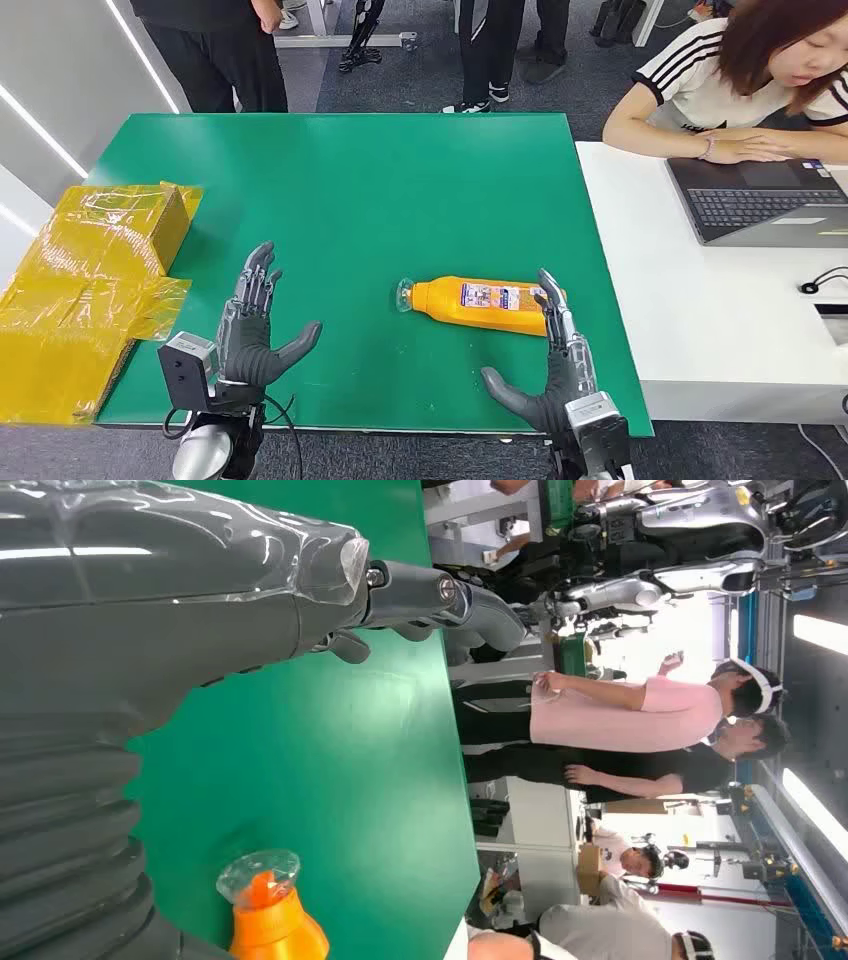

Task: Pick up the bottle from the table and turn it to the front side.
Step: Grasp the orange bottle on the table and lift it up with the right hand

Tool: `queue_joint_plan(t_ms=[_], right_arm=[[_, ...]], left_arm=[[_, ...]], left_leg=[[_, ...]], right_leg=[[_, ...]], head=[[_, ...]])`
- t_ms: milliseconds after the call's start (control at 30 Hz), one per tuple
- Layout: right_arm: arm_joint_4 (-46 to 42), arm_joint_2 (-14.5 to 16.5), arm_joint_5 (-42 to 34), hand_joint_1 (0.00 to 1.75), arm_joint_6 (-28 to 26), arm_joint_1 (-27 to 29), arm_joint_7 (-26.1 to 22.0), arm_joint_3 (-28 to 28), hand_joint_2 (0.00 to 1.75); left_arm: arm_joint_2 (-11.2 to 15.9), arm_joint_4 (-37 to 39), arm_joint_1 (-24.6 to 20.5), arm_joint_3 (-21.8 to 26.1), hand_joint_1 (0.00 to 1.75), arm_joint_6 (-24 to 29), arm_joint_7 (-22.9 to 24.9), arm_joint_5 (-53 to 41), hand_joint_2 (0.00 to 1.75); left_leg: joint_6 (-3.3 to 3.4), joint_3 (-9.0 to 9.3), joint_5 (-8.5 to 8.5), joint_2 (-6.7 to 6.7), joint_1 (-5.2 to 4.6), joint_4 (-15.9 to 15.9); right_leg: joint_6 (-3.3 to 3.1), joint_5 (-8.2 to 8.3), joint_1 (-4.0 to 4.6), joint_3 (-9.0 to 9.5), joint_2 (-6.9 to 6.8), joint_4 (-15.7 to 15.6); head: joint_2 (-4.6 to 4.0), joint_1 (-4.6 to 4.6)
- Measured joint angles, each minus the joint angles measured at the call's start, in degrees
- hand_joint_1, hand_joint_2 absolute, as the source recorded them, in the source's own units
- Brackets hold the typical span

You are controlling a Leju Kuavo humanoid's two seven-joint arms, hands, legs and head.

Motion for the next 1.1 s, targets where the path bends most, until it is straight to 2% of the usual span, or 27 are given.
queue_joint_plan(t_ms=[967,1033,1100], right_arm=[[0.3,0.1,0.7,0.0,0.6,-1.1,-0.1,-0.2,1.75],[0.5,0.1,1.5,0.0,0.4,-1.6,0.4,-0.2,1.75],[1.0,0.0,6.1,0.0,-1.5,-2.5,2.4,-0.2,1.75]], left_arm=[[0.0,0.7,-0.3,0.0,0.0,-0.8,-1.2,1.2,1.75],[0.0,0.8,-0.5,0.0,0.0,-0.8,-1.2,1.2,1.75],[-0.2,0.8,-0.7,0.0,0.0,-0.8,-1.1,1.0,1.75]], left_leg=[[0.0,0.01,0.0,0.0,0.0,0.0],[0.0,0.01,0.0,0.01,0.0,0.0],[0.0,0.01,0.0,0.01,0.0,0.0]], right_leg=[[0.0,0.0,0.0,0.0,0.01,0.0],[0.0,0.0,0.0,0.0,0.01,0.0],[0.0,0.01,0.0,0.0,0.02,0.0]], head=[[0.0,0.01],[0.0,0.01],[0.0,0.01]])
